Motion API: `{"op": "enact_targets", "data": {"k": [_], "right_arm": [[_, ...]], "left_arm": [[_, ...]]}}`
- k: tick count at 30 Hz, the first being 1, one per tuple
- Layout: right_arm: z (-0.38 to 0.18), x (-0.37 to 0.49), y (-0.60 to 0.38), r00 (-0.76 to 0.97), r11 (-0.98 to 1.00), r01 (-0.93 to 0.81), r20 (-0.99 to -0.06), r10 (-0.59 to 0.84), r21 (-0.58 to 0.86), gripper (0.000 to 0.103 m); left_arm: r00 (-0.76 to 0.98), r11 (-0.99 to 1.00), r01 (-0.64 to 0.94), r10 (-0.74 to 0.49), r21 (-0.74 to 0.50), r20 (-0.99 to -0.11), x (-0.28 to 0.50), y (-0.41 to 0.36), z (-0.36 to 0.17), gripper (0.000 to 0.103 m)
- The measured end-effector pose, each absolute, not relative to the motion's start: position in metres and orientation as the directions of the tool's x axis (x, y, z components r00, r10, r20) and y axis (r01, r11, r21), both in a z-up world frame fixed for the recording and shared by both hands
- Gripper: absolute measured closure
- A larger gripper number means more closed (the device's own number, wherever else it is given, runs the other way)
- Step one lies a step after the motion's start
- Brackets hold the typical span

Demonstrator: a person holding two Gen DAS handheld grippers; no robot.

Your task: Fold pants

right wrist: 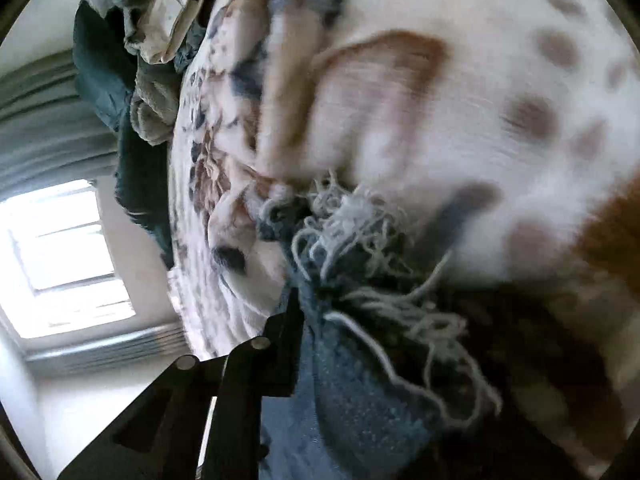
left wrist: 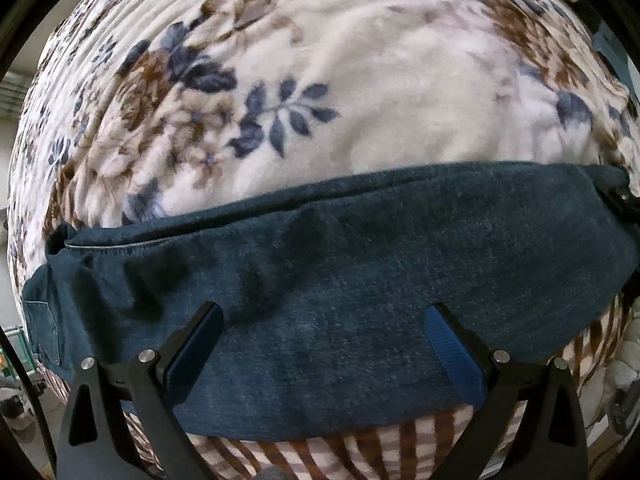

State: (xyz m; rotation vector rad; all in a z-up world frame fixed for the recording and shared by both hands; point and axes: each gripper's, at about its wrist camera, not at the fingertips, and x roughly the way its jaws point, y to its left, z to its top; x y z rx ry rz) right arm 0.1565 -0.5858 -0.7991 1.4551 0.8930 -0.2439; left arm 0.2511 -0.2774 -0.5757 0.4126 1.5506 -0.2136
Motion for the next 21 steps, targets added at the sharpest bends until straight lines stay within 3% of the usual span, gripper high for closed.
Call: {"op": "enact_targets", "data": {"k": [1,12,19,21], "right_arm": [[-0.788,0.159,-0.584,0.668,0.186,0.639,-0.659,0.346,0.746,0.092],[-0.654,0.178,-0.528,0.691,0.41,0.496,-0.634,0.347,0.766,0.093],[-0.62,0.233,-0.383,0.614,0.494,0.419,-0.639,0.464,0.762,0.093],[-0.625,0.252,-0.326,0.557,0.562,0.409,-0.684,0.471,0.719,0.093]], "left_arm": [[0.029,0.916,0.381,0.123,0.125,-0.992,0.253,-0.271,-0.572,0.0],[0.095,0.983,0.117,0.131,0.142,-0.987,0.288,-0.14,-0.513,0.0],[0.129,0.987,-0.064,0.152,0.145,-0.98,0.298,-0.009,-0.472,0.0],[0.133,0.985,-0.093,0.157,0.146,-0.979,0.294,0.016,-0.464,0.0]]}}
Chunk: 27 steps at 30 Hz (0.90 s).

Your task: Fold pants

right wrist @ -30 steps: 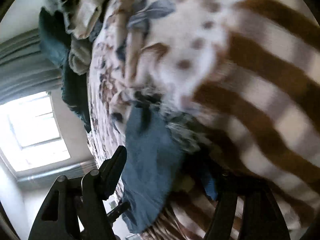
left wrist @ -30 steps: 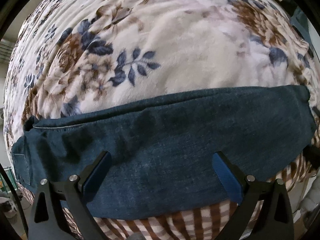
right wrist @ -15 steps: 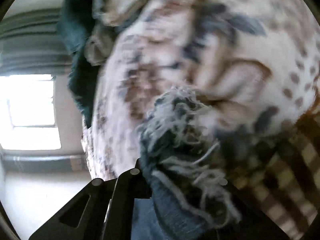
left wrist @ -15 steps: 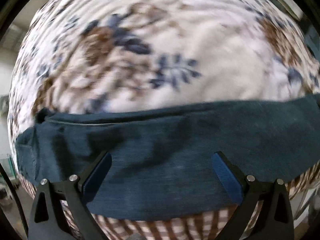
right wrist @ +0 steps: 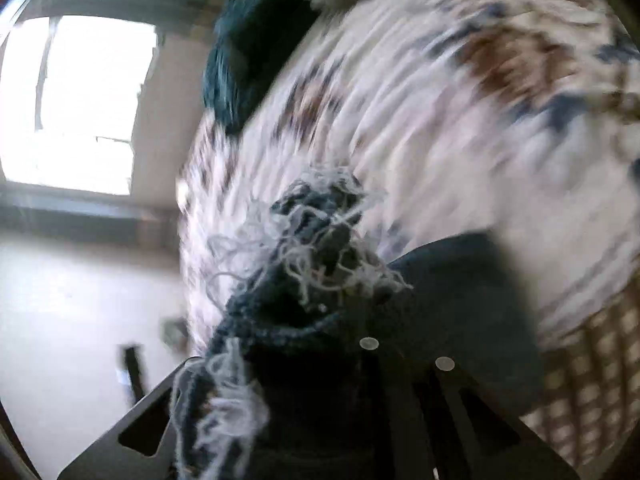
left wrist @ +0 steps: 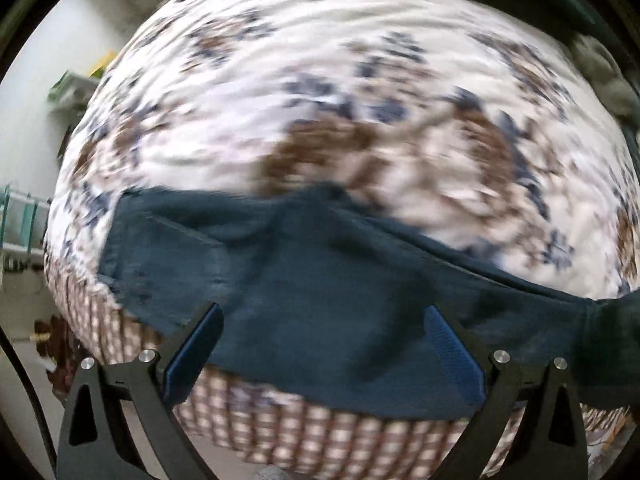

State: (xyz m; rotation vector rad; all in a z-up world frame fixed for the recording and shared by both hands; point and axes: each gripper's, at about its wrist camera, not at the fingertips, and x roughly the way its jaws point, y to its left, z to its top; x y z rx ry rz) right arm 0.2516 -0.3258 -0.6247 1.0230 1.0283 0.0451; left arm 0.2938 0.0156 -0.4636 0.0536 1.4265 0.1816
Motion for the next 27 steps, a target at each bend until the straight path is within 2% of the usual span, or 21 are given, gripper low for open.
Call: {"op": "enact_targets", "data": {"k": [6,8,9,10,11,12,13,16,20,23,25,27], "right_arm": [[-0.688,0.286,-0.14,0.31,0.759,0.315,-0.817,0.486,0.57,0.093],[-0.718,0.296,-0.088,0.189,0.818,0.266,-0.86,0.475,0.51,0.085],[-0.727,0.297,-0.073,0.144,0.844,0.259,-0.883,0.447,0.47,0.073],[-0.729,0.296,-0.061,0.13,0.861,0.243,-0.895,0.427,0.447,0.05],[-0.726,0.301,-0.055,0.137,0.857,0.223,-0.886,0.443,0.464,0.038],[-0.718,0.302,-0.051,0.135,0.85,0.212,-0.876,0.463,0.482,0.019],[-0.711,0.305,-0.052,0.135,0.848,0.205,-0.872,0.47,0.489,0.016],[-0.667,0.31,-0.078,0.199,0.833,0.206,-0.855,0.479,0.514,0.016],[-0.617,0.317,-0.14,0.253,0.893,0.254,-0.917,0.308,0.37,0.016],[-0.621,0.311,-0.173,0.157,0.952,0.269,-0.982,0.104,0.144,0.016],[-0.645,0.305,-0.193,0.075,0.96,0.27,-0.995,0.061,0.079,0.016],[-0.671,0.299,-0.198,-0.009,0.973,0.228,-1.0,0.027,0.024,0.016]], "left_arm": [[0.149,0.975,-0.162,0.174,0.149,-0.974,0.291,0.099,-0.452,0.0],[0.147,0.974,-0.167,0.18,0.155,-0.973,0.29,0.115,-0.456,0.0],[0.143,0.974,-0.167,0.174,0.15,-0.974,0.29,0.122,-0.458,0.0],[0.134,0.976,-0.168,0.161,0.137,-0.978,0.29,0.129,-0.463,0.0],[0.13,0.977,-0.169,0.155,0.132,-0.979,0.29,0.133,-0.465,0.0],[0.124,0.978,-0.17,0.144,0.122,-0.982,0.29,0.136,-0.468,0.0],[0.12,0.979,-0.17,0.13,0.109,-0.984,0.289,0.136,-0.469,0.0],[0.103,0.987,-0.152,0.073,0.056,-0.992,0.291,0.127,-0.475,0.0],[0.042,0.996,-0.086,-0.026,-0.03,-0.999,0.294,0.091,-0.493,0.0],[-0.022,0.998,-0.024,-0.05,-0.05,-0.999,0.295,0.059,-0.52,0.0],[-0.06,0.999,0.031,-0.037,-0.039,-0.998,0.293,0.035,-0.543,0.0],[-0.082,0.993,0.114,0.025,0.015,-0.996,0.289,0.014,-0.567,0.0]]}}
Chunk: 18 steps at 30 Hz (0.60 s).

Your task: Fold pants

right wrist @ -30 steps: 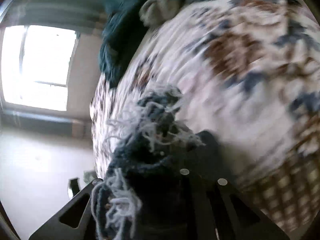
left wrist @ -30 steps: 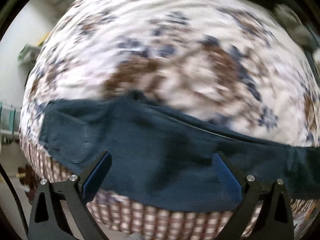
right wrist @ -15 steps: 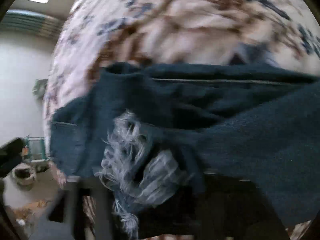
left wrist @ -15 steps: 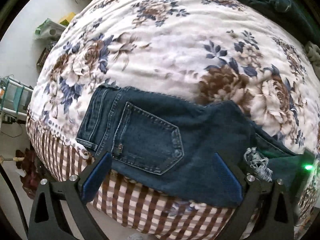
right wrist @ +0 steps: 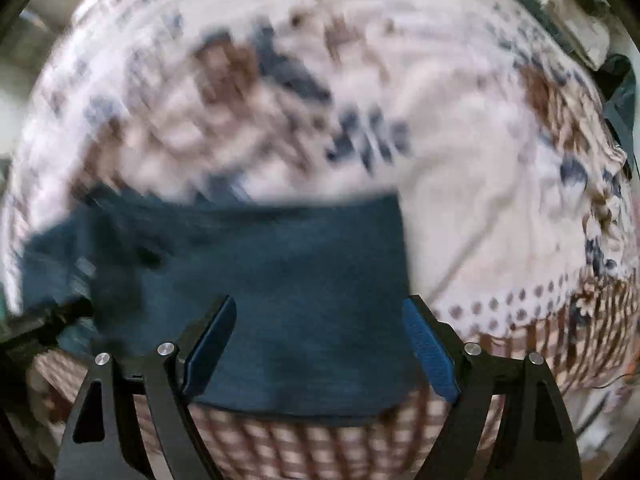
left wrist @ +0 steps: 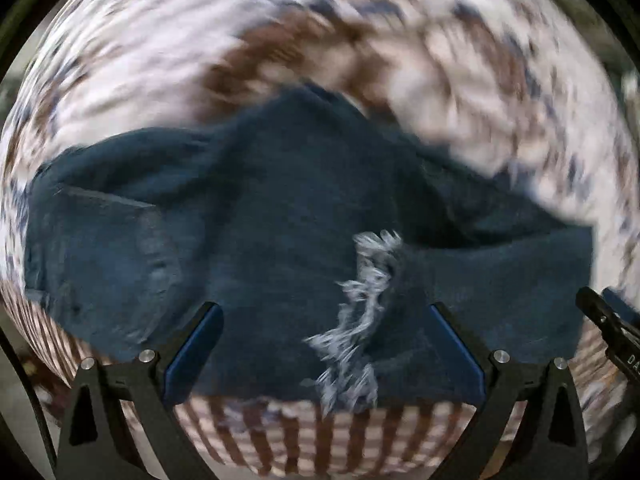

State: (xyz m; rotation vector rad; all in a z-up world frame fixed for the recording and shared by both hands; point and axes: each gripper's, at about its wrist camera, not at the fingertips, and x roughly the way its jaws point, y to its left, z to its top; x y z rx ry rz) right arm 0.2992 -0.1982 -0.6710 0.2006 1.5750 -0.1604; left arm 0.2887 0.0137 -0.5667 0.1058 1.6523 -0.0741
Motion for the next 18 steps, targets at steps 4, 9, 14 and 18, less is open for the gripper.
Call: {"op": "enact_targets", "data": {"k": [4,9,14,18], "right_arm": [[-0.71,0.261,-0.193,-0.151,0.996,0.077,-0.988,-0.031,-0.043,0.016],[-0.716,0.231,-0.209,-0.215,0.995,0.094,-0.977,0.005,-0.016,0.012],[-0.675,0.235,-0.23,-0.14,0.978,0.205,-0.987,0.078,0.049,0.012],[-0.644,0.238,-0.232,-0.064,0.975,0.209,-0.994,0.09,0.075,0.012]], "left_arm": [[-0.079,0.963,0.237,0.152,0.129,-0.985,0.271,0.0,-0.604,0.0],[-0.094,0.975,0.203,0.113,0.092,-0.989,0.263,0.012,-0.595,0.0],[-0.094,0.997,-0.022,-0.079,-0.078,-0.992,0.261,0.052,-0.558,0.0],[-0.1,0.979,-0.17,-0.129,-0.111,-0.987,0.266,0.066,-0.56,0.0]]}}
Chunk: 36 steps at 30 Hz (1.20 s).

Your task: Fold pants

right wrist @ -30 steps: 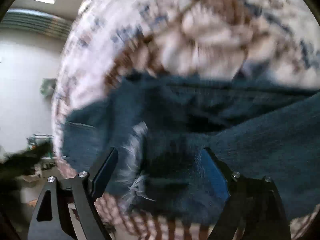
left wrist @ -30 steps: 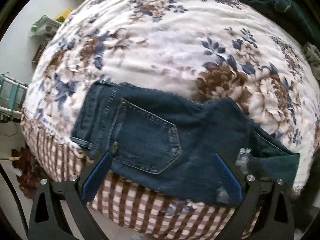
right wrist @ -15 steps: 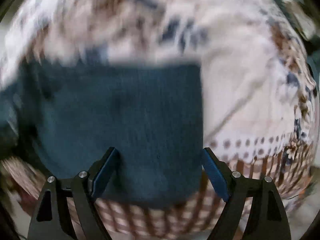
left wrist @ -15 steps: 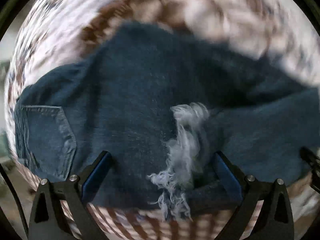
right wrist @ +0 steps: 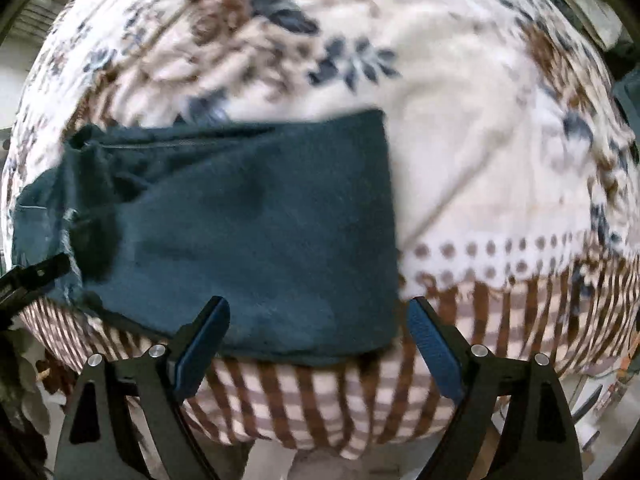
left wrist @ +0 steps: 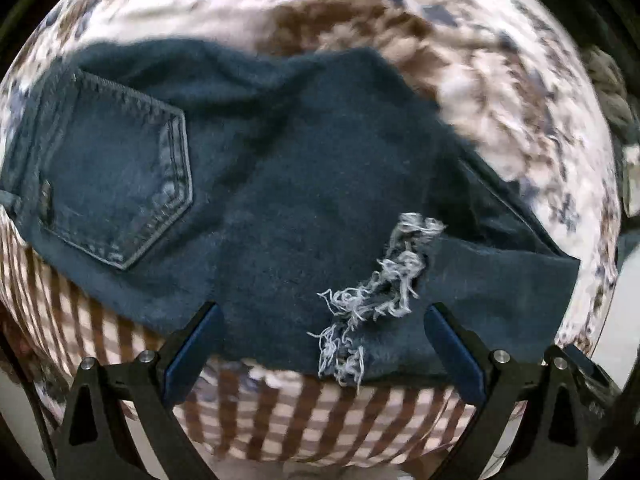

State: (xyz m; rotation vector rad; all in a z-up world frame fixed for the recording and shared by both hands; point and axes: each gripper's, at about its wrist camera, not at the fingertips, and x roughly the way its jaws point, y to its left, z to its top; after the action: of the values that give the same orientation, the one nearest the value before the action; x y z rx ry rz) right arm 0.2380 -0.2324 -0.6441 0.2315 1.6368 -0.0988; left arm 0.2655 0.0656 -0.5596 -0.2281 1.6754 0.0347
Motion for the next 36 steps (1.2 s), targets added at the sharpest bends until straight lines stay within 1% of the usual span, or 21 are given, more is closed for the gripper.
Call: {"op": "enact_targets", "data": {"k": [1,3,5,7,9,11,13,18,21,24,27,28,30,32,34,36], "right_arm": [[-0.645,0.24,-0.229,-0.065,0.979,0.196,-0.995,0.079,0.065,0.012],[-0.652,0.245,-0.224,-0.088,0.981,0.183,-0.993,0.077,0.06,0.012],[-0.657,0.245,-0.22,-0.109,0.986,0.162,-0.993,0.052,0.034,0.012],[-0.667,0.244,-0.216,-0.142,0.994,0.11,-0.99,0.0,-0.016,0.011],[-0.679,0.242,-0.211,-0.156,0.996,0.078,-0.987,-0.039,-0.051,0.01],[-0.692,0.242,-0.212,-0.179,0.995,0.061,-0.982,-0.064,-0.076,0.006],[-0.7,0.244,-0.219,-0.19,0.994,0.071,-0.98,-0.063,-0.077,0.0],[-0.71,0.245,-0.238,-0.223,0.994,0.105,-0.975,-0.014,-0.038,0.0],[-0.711,0.247,-0.247,-0.233,0.992,0.121,-0.972,-0.017,-0.046,0.0],[-0.708,0.251,-0.252,-0.256,0.992,0.114,-0.966,-0.018,-0.049,0.0],[-0.69,0.247,-0.263,-0.25,0.991,0.124,-0.968,-0.014,-0.047,0.0],[-0.682,0.243,-0.263,-0.243,0.99,0.134,-0.97,-0.004,-0.037,0.0],[-0.667,0.239,-0.268,-0.236,0.986,0.168,-0.971,0.042,0.001,0.0],[-0.649,0.234,-0.27,-0.222,0.977,0.206,-0.969,0.105,0.059,0.0],[-0.628,0.231,-0.264,-0.186,0.966,0.231,-0.969,0.164,0.119,0.0],[-0.61,0.228,-0.264,-0.156,0.958,0.243,-0.969,0.193,0.152,0.0]], "left_arm": [[-0.126,0.986,-0.157,-0.072,-0.052,-0.989,0.265,0.063,-0.57,0.0],[-0.15,0.994,-0.106,-0.01,0.006,-0.989,0.26,0.056,-0.588,0.0],[-0.127,0.999,-0.021,0.037,0.04,-0.991,0.249,0.048,-0.595,0.0],[-0.094,0.999,-0.004,0.035,0.036,-0.995,0.246,0.047,-0.591,0.0],[-0.098,1.0,-0.011,0.025,0.026,-0.995,0.246,0.048,-0.591,0.0],[-0.115,1.0,-0.015,0.01,0.012,-0.993,0.247,0.059,-0.593,0.0],[-0.128,1.0,-0.022,-0.007,-0.004,-0.992,0.255,0.062,-0.601,0.0],[-0.103,0.998,-0.061,-0.027,-0.021,-0.994,0.263,0.071,-0.607,0.0],[-0.098,0.997,-0.077,-0.019,-0.011,-0.995,0.259,0.075,-0.607,0.0],[-0.12,0.995,-0.091,-0.042,-0.031,-0.992,0.273,0.079,-0.596,0.0],[-0.049,0.981,-0.162,-0.113,-0.104,-0.992,0.281,0.091,-0.564,0.008],[0.0,0.968,-0.212,-0.142,-0.139,-0.99,0.282,0.107,-0.543,0.008],[0.061,0.932,-0.303,-0.188,-0.198,-0.98,0.281,0.139,-0.519,0.008],[0.119,0.877,-0.42,-0.201,-0.232,-0.972,0.274,0.184,-0.499,0.008],[0.163,0.807,-0.535,-0.19,-0.249,-0.968,0.255,0.23,-0.495,0.008],[0.181,0.726,-0.64,-0.177,-0.252,-0.968,0.233,0.275,-0.503,0.008]]}}
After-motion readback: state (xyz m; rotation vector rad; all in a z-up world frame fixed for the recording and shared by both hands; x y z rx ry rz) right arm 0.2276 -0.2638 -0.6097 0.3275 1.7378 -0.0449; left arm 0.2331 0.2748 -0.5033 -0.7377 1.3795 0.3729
